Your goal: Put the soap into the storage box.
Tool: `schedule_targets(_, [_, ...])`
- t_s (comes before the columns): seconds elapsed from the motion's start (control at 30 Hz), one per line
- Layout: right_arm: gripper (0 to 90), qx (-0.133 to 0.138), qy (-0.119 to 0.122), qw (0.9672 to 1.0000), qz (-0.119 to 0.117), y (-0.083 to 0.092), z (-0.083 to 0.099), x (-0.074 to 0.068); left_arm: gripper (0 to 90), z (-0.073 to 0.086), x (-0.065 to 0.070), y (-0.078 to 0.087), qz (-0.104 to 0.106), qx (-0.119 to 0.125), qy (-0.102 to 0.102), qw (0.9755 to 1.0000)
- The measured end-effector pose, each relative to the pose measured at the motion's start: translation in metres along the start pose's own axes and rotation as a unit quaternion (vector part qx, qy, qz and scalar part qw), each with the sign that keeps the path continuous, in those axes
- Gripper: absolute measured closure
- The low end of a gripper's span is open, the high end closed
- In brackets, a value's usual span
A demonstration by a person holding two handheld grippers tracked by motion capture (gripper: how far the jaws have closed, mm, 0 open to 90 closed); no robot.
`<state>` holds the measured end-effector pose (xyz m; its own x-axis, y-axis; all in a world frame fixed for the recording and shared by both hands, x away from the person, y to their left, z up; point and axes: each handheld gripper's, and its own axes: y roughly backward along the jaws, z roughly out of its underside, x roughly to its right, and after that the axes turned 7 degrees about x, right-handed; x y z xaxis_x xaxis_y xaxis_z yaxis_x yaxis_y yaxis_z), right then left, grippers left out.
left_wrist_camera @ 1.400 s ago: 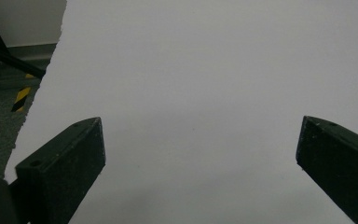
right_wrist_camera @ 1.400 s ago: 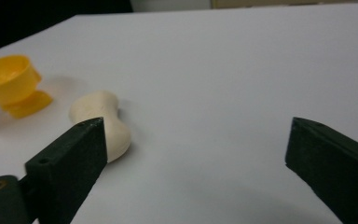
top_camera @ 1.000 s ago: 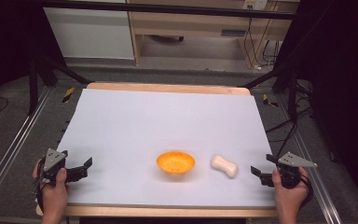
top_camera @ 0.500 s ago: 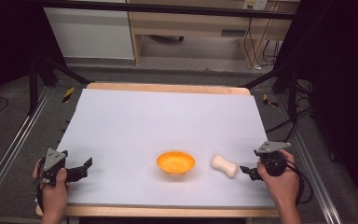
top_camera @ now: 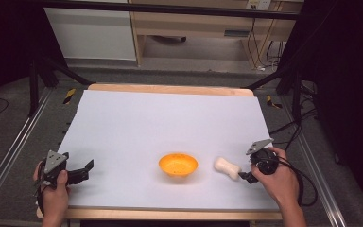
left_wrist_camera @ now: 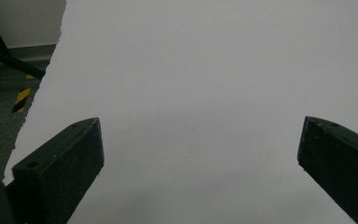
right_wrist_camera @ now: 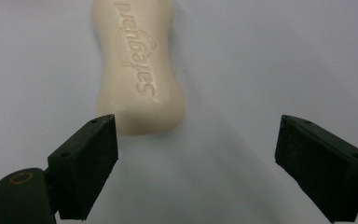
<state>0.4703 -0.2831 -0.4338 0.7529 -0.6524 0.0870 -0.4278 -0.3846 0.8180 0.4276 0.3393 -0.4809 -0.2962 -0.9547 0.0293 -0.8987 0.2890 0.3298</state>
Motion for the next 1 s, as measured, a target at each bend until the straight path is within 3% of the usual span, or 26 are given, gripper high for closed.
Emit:
schedule_targets(0.5, [13.9, -0.040, 0.005, 0.9987, -0.030, -0.011, -0.021, -0.010, 0.0, 0.000, 0.000, 0.000, 0.000, -0.002, -0.001, 1.0000])
schedule_targets(1.0, [15.3, -0.054, 0.013, 0.9976, -0.041, -0.026, -0.040, -0.014, 0.0, 0.000, 0.000, 0.000, 0.000, -0.001, -0.001, 1.0000])
